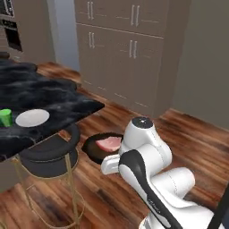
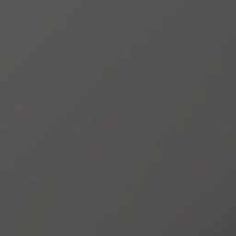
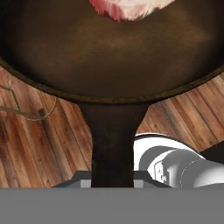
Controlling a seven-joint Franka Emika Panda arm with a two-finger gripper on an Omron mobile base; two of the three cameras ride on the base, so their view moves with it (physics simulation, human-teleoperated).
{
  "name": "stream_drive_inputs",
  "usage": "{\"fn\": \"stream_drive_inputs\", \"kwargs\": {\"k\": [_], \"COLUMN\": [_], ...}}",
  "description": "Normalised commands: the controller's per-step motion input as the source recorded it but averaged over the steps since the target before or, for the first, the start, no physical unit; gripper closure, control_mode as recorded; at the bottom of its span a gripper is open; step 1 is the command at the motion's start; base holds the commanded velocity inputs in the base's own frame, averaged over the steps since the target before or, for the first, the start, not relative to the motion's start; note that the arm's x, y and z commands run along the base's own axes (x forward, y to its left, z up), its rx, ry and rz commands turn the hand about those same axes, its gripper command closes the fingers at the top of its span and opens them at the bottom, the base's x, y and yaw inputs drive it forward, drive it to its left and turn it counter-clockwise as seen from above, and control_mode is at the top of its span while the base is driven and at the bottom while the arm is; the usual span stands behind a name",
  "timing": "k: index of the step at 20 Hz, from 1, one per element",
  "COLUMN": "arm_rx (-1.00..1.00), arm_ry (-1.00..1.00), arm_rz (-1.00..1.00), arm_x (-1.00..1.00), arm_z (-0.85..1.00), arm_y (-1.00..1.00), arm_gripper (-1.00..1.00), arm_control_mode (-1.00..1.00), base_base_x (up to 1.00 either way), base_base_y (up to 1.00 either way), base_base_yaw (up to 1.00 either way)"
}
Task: Pick up the pan with the steak in it and place it on the dining table. Then place the steak on the plate.
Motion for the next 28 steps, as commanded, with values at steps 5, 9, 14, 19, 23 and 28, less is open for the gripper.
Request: {"fn": "stream_drive_inputs", "kwargs": {"k": [5, 9, 14, 19, 23, 28], "arm_rx": [0.00, 0.00, 0.00, 0.00, 0.00, 0.00], "arm_ry": [0.00, 0.00, 0.00, 0.00, 0.00, 0.00], "arm_rz": [0.00, 0.00, 0.00, 0.00, 0.00, 0.00], "arm_x": [0.00, 0.00, 0.00, 0.00, 0.00, 0.00], "arm_z": [0.00, 0.00, 0.00, 0.00, 0.00, 0.00], "arm_y": [0.00, 0.00, 0.00, 0.00, 0.00, 0.00], "arm_gripper": [1.00, 1.00, 1.00, 1.00, 1.00, 1.00], "arm_control_mode": [1.00, 1.00, 1.00, 1.00, 1.00, 1.00], "base_base_x": [0.00, 0.00, 0.00, 0.00, 0.05, 0.29], "base_base_y": [0.00, 0.00, 0.00, 0.00, -0.14, -0.69], "base_base_yaw": [0.49, 0.49, 0.49, 0.30, 0.02, 0.06]}}
